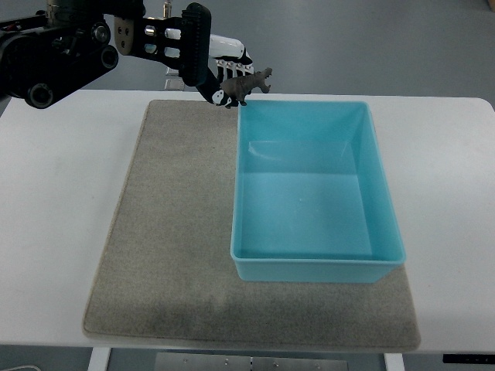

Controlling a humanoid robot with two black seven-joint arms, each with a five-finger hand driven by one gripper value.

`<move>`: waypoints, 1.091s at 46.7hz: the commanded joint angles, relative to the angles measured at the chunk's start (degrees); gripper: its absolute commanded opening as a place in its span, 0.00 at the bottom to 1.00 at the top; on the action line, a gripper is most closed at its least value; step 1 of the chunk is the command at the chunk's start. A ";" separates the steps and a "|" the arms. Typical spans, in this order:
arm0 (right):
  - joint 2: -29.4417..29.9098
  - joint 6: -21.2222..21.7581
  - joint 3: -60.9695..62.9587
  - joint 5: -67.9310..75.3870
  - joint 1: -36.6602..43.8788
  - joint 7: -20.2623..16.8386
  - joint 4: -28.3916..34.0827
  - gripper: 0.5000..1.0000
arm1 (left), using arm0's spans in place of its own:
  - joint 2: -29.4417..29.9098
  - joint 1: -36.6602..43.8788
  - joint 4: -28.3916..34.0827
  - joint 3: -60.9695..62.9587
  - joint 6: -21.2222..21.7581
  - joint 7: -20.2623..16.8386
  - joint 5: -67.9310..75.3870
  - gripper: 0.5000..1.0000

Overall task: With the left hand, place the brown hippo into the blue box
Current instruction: 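Lift the hippo with the left hand and carry it over the blue box, then lower the hippo into the blue box and open the left hand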

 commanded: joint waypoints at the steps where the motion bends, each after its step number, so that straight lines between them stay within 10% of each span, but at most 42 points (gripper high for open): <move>1: 0.00 0.02 0.00 0.00 0.01 0.01 0.00 0.87 | 0.02 0.04 -2.43 -0.18 0.00 -0.09 -0.10 0.00; 43: 0.00 0.02 0.00 0.00 0.01 0.01 0.00 0.87 | -6.22 6.11 -4.90 0.53 0.18 0.27 -0.01 0.00; 51: 0.00 0.02 0.00 0.00 0.01 0.01 0.00 0.87 | -6.22 6.28 -4.90 0.44 0.26 0.27 -0.19 0.48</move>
